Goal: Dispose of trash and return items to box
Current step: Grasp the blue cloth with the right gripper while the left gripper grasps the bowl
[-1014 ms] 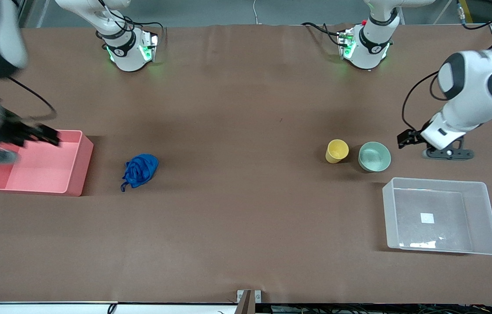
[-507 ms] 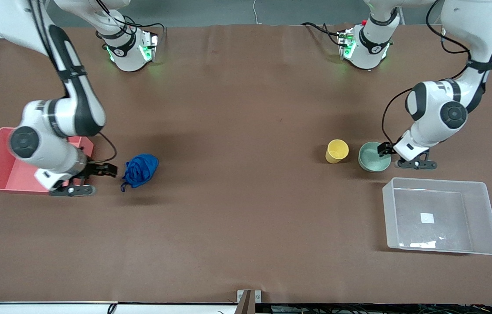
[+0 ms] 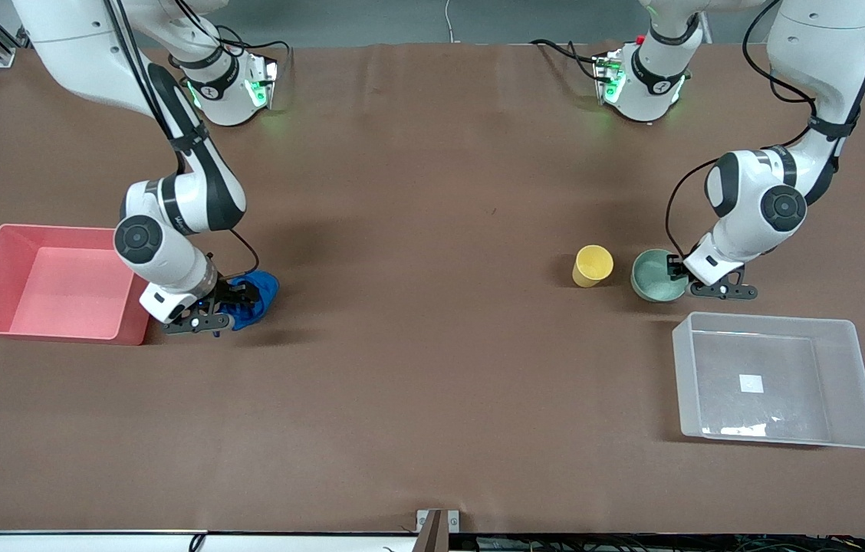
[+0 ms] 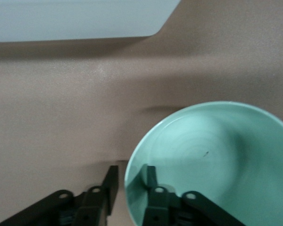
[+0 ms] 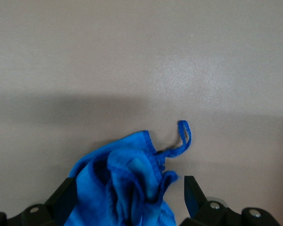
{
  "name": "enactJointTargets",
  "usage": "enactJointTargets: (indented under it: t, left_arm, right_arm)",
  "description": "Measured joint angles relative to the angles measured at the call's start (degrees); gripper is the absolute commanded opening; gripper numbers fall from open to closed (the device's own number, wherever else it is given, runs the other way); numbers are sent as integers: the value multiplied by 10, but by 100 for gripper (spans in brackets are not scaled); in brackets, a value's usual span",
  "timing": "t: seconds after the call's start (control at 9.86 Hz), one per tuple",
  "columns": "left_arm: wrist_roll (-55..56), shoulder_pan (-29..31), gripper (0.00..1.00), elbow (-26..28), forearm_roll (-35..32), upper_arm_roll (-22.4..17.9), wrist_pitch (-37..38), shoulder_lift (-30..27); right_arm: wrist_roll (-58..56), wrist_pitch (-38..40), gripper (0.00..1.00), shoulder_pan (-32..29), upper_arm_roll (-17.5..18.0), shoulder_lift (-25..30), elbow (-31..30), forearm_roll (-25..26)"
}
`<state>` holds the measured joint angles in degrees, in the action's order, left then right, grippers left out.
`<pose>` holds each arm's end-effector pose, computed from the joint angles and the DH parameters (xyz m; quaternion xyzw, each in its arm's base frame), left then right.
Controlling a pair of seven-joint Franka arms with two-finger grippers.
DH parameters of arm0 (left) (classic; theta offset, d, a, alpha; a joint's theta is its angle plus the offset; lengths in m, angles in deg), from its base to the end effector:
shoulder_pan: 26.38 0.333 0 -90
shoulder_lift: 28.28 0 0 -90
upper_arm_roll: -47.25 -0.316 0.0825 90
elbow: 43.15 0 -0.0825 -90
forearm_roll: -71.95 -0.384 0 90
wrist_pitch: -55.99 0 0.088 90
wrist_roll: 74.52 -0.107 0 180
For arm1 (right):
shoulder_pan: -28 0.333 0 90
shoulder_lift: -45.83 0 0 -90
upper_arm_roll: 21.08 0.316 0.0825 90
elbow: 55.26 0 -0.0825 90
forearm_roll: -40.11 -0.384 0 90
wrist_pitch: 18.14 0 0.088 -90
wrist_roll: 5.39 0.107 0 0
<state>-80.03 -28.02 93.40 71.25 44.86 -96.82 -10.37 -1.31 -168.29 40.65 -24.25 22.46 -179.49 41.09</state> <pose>0.5005 0.0070 0.1881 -0.9987 0.0479 0.0148 0.0083 0.5614 0.0940 0.2077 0.9980 0.0569 0.0241 0.0126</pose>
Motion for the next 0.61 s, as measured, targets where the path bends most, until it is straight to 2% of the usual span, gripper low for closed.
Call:
enactJointTargets:
  t: [0.1, 0.3, 0.41, 0.61]
  left_arm:
    - [0, 1, 0, 1, 0, 0, 0, -6]
    - [0, 1, 0, 10, 0, 0, 12, -42]
    - [0, 1, 0, 12, 0, 0, 53, -75]
    - [-1, 1, 0, 6, 0, 0, 128, -154]
  right_arm:
    - [0, -31, 99, 0, -2, -8, -16, 0]
    - [0, -38, 26, -1, -3, -17, -24, 0]
    - [0, -38, 4, -1, -3, -17, -24, 0]
    - [17, -35, 1, -1, -3, -17, -22, 0]
